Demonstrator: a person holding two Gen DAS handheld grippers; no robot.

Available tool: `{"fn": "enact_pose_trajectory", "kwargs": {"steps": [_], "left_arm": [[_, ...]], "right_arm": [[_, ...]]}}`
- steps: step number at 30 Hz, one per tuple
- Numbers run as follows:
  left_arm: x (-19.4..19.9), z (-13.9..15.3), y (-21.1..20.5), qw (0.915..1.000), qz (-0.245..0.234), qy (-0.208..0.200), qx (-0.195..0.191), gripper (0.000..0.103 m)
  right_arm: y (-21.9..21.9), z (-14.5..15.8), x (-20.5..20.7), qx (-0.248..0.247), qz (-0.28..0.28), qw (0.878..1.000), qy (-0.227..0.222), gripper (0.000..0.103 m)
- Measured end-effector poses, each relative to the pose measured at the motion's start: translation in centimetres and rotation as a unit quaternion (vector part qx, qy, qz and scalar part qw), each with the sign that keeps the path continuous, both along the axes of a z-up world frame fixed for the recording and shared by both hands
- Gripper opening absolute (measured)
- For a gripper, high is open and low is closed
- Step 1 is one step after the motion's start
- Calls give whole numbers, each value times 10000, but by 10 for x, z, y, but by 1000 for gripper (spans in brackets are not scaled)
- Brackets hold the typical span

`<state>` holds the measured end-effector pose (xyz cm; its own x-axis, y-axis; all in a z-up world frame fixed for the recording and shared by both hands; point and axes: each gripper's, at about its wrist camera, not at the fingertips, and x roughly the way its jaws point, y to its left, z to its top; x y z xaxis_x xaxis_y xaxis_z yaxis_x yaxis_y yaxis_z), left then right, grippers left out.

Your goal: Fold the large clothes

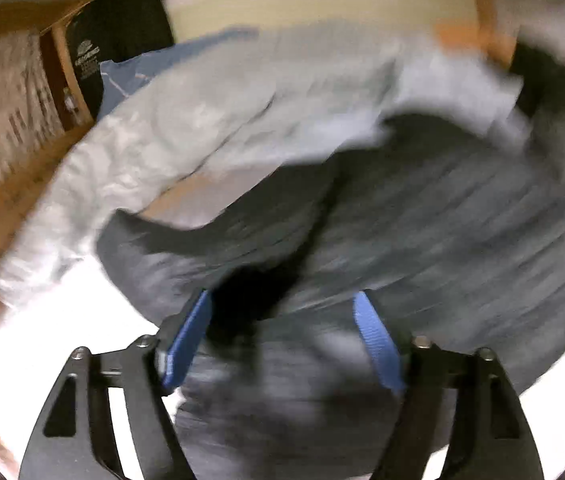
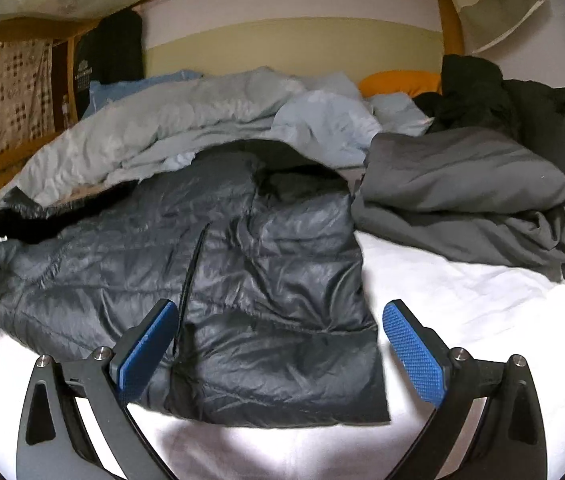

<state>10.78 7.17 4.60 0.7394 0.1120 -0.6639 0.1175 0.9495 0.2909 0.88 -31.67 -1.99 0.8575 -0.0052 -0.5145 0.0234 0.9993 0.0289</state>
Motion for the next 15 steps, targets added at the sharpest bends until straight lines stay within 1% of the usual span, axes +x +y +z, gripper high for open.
{"fn": "enact_pose_trajectory", "kwargs": {"steps": [1,3,4,5,6,7,8,10,11,13,14,15], "left_arm": [[9,-8,3,9997,14,121,230,65],[29,-24,13,9977,74,436,514,65],[36,-28,18,9967,143,453,660,64],[41,-29,23,9953,258,352,867,57],[45,-25,29,9926,404,83,1139,45],[46,-20,35,9897,487,-241,1321,41],[48,-11,43,9864,579,-552,1433,40],[59,4,66,9849,850,-682,1349,38],[65,12,80,9841,1007,-699,1286,33],[76,20,108,9785,1328,-789,1365,30],[79,22,121,9763,1452,-794,1397,25],[81,24,135,9742,1612,-760,1388,18]], "right_arm": [[0,-2,2,-16,-5,10000,57,102],[0,-3,5,-15,-1,9999,128,102],[0,-3,5,-13,-16,9999,124,102],[0,-4,5,-17,-32,9999,133,102],[0,-4,6,-26,-56,9999,162,102],[0,-5,7,-38,-85,9998,194,102],[0,-6,9,-37,-91,9997,218,102],[0,-7,12,-28,-78,9996,269,102],[-1,-8,14,-15,-70,9995,311,102],[-2,-10,18,32,-69,9991,415,102],[-2,-10,20,56,-78,9989,452,102],[-3,-11,21,72,-105,9987,493,102]]}}
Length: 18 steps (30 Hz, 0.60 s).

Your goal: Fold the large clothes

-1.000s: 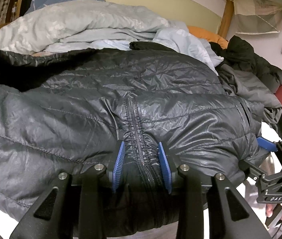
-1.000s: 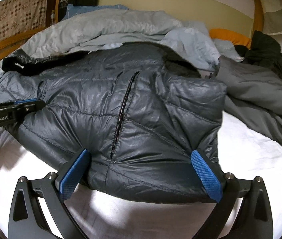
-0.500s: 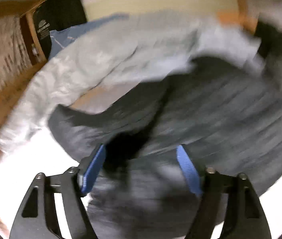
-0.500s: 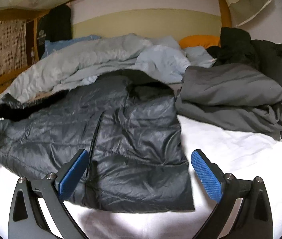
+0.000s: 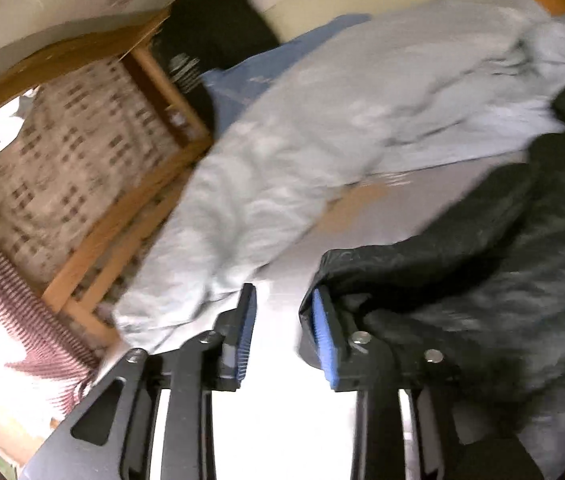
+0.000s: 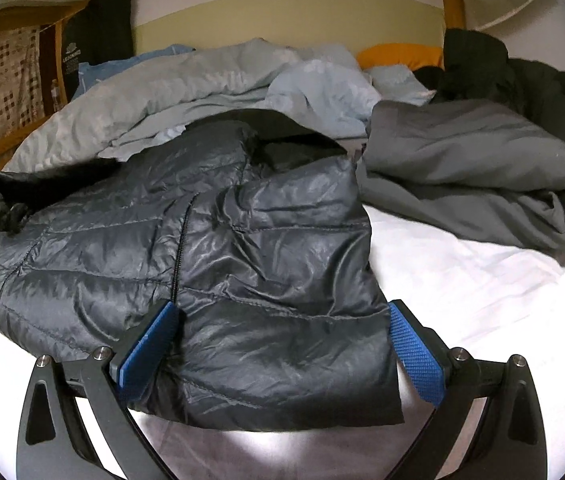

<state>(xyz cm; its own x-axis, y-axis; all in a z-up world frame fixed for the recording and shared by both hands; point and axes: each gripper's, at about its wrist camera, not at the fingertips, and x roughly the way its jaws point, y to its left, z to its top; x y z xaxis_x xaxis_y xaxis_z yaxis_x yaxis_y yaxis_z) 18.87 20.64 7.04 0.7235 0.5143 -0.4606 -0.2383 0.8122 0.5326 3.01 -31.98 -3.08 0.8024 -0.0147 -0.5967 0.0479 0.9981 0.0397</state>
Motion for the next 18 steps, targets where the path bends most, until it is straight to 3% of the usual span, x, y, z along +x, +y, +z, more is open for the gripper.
{"fn": "enact_pose_trajectory", "kwargs": {"steps": [4,8,12,16,18], "left_arm": [[1,-2,47,9961,263,47,-842,16],[-10,-19,70,9913,594,-3,-1176,17],[-19,-48,95,9738,892,57,-2093,18],[-31,-78,100,9677,976,239,-2314,22],[-34,-94,110,9564,1072,363,-2692,23]], "right_arm": [[-3,-1,1,106,-4,9999,31,102],[-2,-2,3,86,-17,9999,61,102],[-2,-3,3,69,-10,9999,74,102],[-4,-5,5,131,11,9998,130,102],[-4,-5,6,149,10,9998,155,102]]}}
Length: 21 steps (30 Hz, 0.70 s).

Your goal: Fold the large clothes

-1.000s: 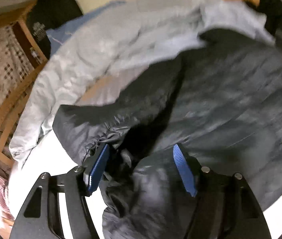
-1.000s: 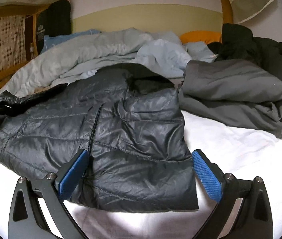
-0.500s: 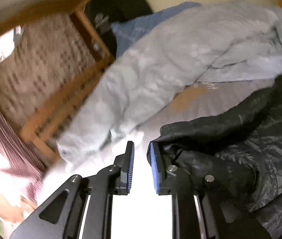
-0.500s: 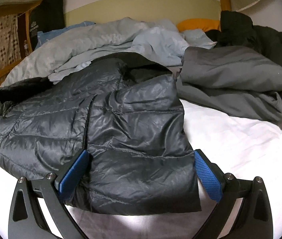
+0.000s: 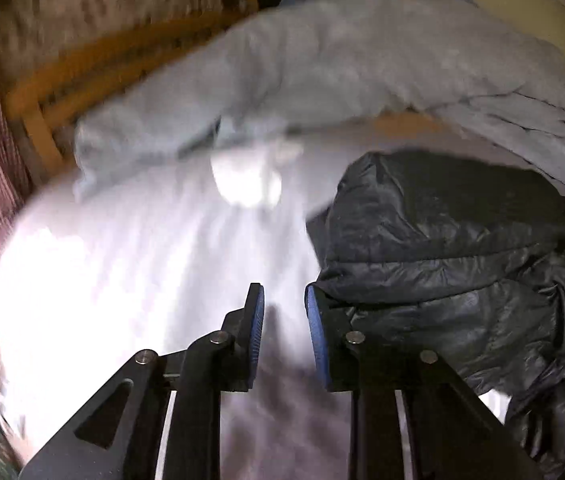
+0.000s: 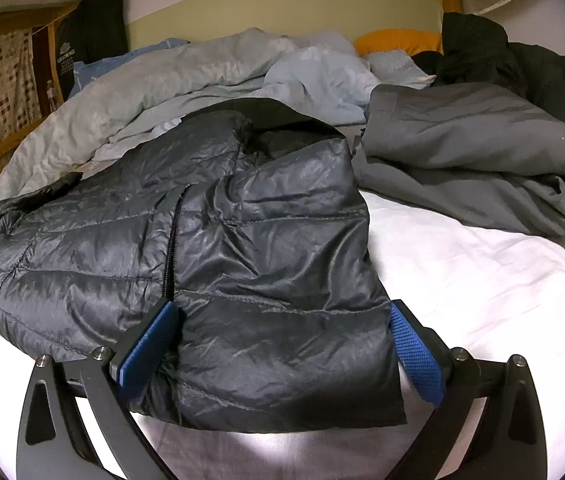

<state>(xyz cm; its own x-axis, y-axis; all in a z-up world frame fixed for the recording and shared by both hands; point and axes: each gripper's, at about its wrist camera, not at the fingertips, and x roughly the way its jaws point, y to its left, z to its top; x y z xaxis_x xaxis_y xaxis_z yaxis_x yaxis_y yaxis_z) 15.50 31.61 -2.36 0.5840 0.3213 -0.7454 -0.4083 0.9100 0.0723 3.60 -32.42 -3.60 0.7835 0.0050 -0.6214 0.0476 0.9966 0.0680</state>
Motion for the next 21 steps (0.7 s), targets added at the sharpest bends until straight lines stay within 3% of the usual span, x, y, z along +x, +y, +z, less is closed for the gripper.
{"fn": "enact_pose_trajectory", "kwargs": {"steps": [3,9,13,16,18,21], "left_arm": [[-9,-15,16,9974,221,-144,-667,24],[-17,-12,14,9965,217,-331,-735,24],[-42,7,9,9902,-177,-764,-1156,21],[-76,23,0,9756,-507,-1105,-1830,40],[-103,28,-12,9610,-812,-1416,-2232,53],[-124,27,-40,9548,-1271,-1411,-2287,57]], "right_arm": [[0,0,0,11,-8,10000,4,102],[0,0,-1,18,-14,10000,4,102],[0,0,-3,22,-5,10000,-73,102],[-2,7,-12,132,60,9994,-321,102],[-6,17,-21,339,121,9973,-642,102],[-12,30,-33,514,91,9931,-1046,102]]}}
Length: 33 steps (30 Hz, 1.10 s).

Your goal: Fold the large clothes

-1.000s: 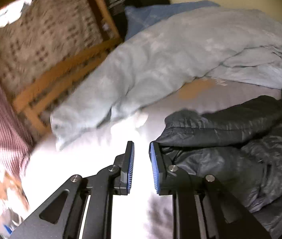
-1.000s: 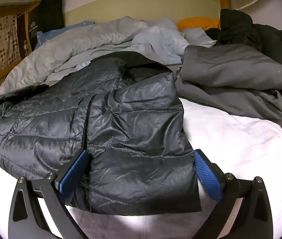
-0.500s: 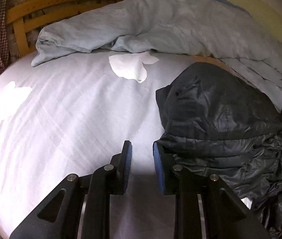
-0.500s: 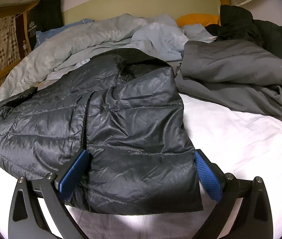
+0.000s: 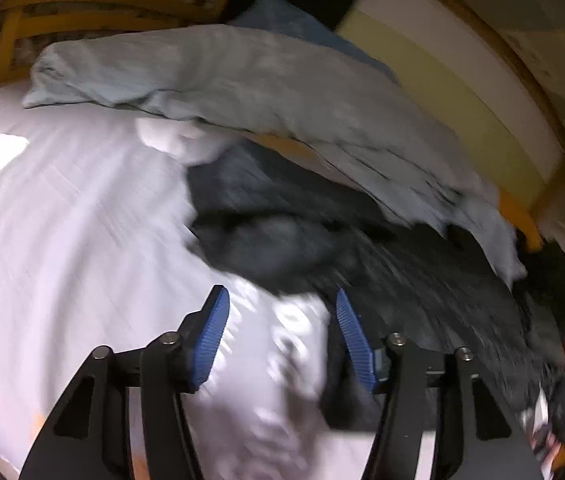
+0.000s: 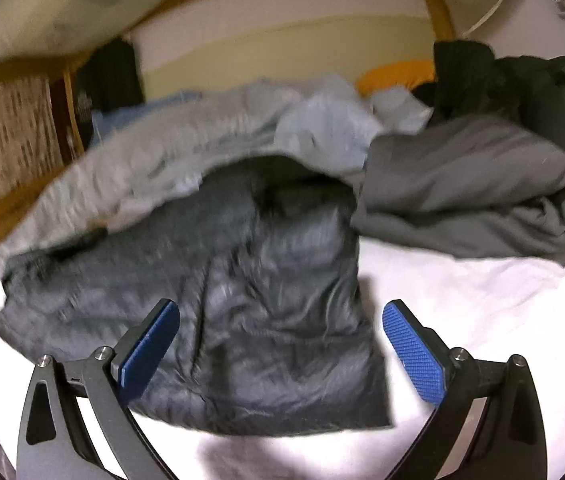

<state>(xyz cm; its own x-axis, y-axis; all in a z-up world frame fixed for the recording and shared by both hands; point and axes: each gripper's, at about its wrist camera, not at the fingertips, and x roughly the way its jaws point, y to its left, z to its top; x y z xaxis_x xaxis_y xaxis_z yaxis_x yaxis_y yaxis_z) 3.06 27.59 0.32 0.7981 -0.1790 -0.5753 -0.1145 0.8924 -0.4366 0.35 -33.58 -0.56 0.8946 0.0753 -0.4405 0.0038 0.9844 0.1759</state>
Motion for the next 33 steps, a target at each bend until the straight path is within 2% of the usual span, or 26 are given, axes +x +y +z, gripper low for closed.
{"fn": "enact_pose_trajectory", "kwargs": {"steps": [2,4,6,8,11,12,13,14,15,16,17,19,23,25,27,28,31,33], "left_arm": [[-3,-4,-20,9993,-371,35,-48,59],[2,-14,-40,9965,-762,193,-278,60],[9,-29,-55,9930,-934,481,-531,60],[12,-37,-68,9926,-927,636,-458,60],[13,-37,-75,9944,-842,570,-295,58],[11,-38,-77,9945,-843,557,-282,42],[11,-39,-79,9936,-914,574,-318,34],[10,-40,-80,9930,-965,572,-377,25],[7,-38,-83,9933,-971,526,-355,18],[5,-34,-84,9945,-909,456,-240,17],[2,-29,-84,9964,-762,358,-125,16],[-10,-15,-91,9985,-539,84,71,14],[-35,4,-101,9965,-523,-218,622,13],[-48,-1,-100,9977,-486,-170,431,13],[-58,-15,-91,9991,-412,-8,-9,13],[-59,-20,-89,9992,-397,53,4,14],[-61,-16,-92,9984,-390,-61,393,18],[-68,-5,-105,9924,-310,-343,1142,25]], "right_arm": [[-2,4,-3,32,14,10000,-27,102],[-7,4,-3,32,-122,9999,55,102],[-15,-1,-1,223,-231,9993,205,102],[-23,-11,2,612,-293,9970,376,102],[-29,-35,18,1118,31,9895,914,100],[-28,-39,21,1112,73,9890,971,95],[-24,-38,21,1005,143,9905,933,74],[-22,-38,23,977,298,9903,941,49],[-19,-37,23,971,407,9900,942,38],[-17,-35,22,938,423,9904,926,26],[-13,-31,19,841,410,9917,887,21],[0,-15,5,404,299,9964,689,19],[16,9,-38,80,168,9991,384,19],[19,10,-55,-83,54,9991,415,19],[16,3,-70,89,-62,9980,622,19],[13,-1,-74,215,-78,9973,694,20],[1,-16,-79,663,-165,9935,911,26],[-5,-17,-77,781,-233,9926,901,29]]}}
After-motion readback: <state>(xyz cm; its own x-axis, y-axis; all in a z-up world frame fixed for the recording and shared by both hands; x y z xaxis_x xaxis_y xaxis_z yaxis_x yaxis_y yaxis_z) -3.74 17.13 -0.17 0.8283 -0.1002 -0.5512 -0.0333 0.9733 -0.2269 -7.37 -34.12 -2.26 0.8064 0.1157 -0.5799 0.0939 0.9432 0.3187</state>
